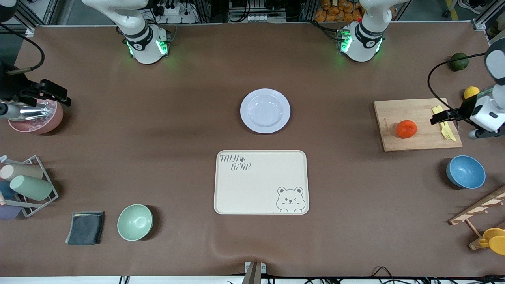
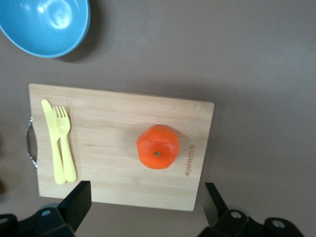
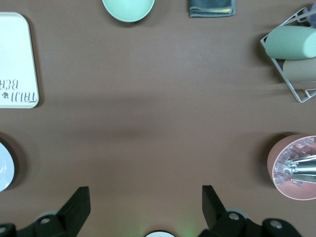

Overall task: Place orange and plate with both arms
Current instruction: 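Move the left gripper down over the orange on the cutting board, then close the left gripper on the orange and lift it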

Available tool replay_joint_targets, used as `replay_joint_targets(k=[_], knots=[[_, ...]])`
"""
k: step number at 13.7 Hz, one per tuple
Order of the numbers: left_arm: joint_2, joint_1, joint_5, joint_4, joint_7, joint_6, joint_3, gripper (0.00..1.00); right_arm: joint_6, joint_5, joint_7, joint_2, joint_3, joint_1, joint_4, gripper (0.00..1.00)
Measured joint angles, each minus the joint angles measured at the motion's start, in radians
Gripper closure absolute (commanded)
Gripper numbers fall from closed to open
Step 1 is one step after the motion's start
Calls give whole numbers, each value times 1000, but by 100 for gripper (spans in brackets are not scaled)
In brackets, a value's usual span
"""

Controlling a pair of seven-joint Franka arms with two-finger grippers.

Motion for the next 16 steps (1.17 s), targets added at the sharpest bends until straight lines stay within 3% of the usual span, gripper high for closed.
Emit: replay_joint_targets(k=[4,16], knots=[[30,5,20,-110,0,121,0,0,0,11,0,1,0,11,-37,0],[187,8,38,-115,0,263,-1,0,11,53,0,-4,0,23,-89,0]])
